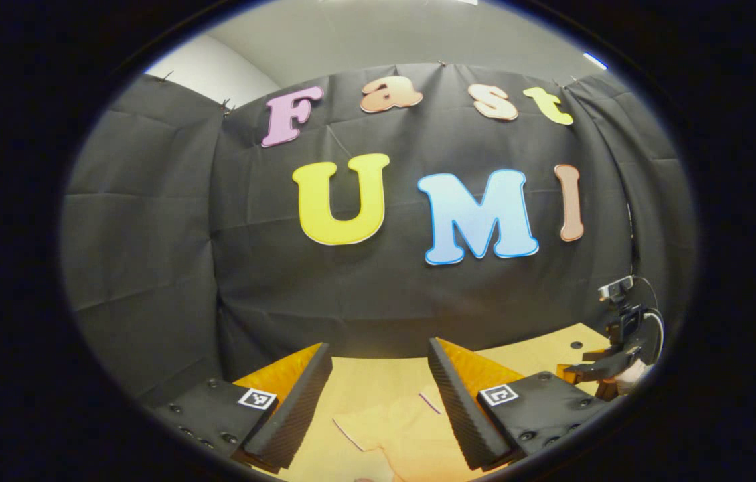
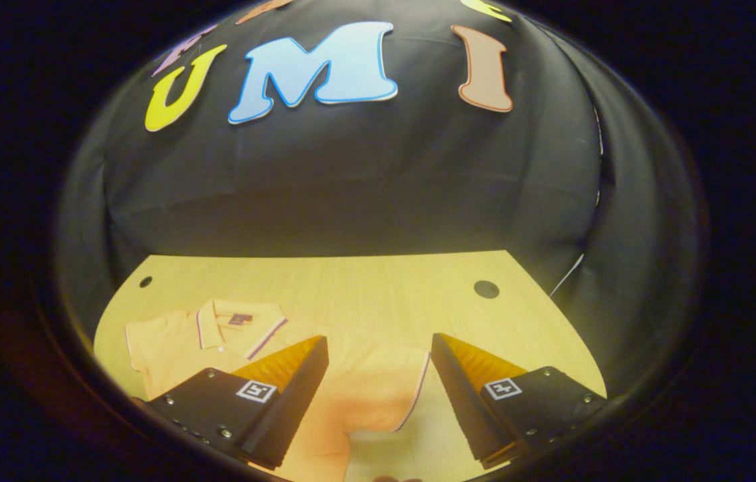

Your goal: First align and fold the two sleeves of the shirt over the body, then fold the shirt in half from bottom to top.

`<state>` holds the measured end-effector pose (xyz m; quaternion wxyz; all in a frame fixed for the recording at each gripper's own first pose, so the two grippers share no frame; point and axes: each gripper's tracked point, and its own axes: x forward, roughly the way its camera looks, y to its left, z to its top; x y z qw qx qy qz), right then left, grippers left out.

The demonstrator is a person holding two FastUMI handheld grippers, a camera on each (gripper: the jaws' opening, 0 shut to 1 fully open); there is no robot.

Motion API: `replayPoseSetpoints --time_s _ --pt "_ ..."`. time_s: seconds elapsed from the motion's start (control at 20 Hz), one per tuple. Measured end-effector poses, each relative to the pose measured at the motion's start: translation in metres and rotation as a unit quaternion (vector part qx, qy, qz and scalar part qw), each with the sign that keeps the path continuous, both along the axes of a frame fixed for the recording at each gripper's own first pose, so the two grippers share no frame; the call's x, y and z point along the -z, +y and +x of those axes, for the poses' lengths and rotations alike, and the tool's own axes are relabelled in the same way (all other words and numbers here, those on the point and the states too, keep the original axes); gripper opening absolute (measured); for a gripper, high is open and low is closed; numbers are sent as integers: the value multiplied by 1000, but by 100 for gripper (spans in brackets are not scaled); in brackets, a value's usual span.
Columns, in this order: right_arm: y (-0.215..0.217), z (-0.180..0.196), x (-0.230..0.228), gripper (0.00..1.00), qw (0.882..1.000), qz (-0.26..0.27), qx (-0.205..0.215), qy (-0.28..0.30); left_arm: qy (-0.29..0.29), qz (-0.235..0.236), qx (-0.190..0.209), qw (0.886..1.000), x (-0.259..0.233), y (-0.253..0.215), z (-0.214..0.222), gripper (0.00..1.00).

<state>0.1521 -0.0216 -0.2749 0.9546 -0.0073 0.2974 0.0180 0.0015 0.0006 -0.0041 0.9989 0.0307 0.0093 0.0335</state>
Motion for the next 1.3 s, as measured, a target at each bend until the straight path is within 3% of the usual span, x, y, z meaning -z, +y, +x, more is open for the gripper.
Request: replayPoseSetpoints --time_s 0.35,0.75,0.9,0.95,1.0,1.05,1.1,1.15,1.2,1.3 --pt "-12 3 83 97 995 -4 17 101 16 0 -23 1000 9 15 0 94" --pt "-14 -2 116 98 989 12 40 143 32 -11 -35 999 18 22 -1 95" --pt "-13 -3 115 92 989 15 33 143 33 -15 -36 999 20 24 2 95" --pt "-12 -2 116 74 989 14 31 142 34 -17 -36 999 21 24 3 95" --pt "-8 -2 117 72 990 17 23 138 35 -18 -37 999 23 24 2 95" --pt "-7 -2 113 51 990 21 18 137 35 -20 -37 999 23 25 2 95" --pt "-1 -1 114 39 991 25 10 135 36 -21 -37 998 24 24 2 95" --pt "2 0 114 20 991 22 9 134 37 -23 -36 998 25 24 1 95" --pt "2 0 116 11 991 13 7 134 39 -24 -37 998 26 26 1 95" --pt "5 0 113 8 990 -3 2 141 41 -26 -40 998 27 28 2 95"
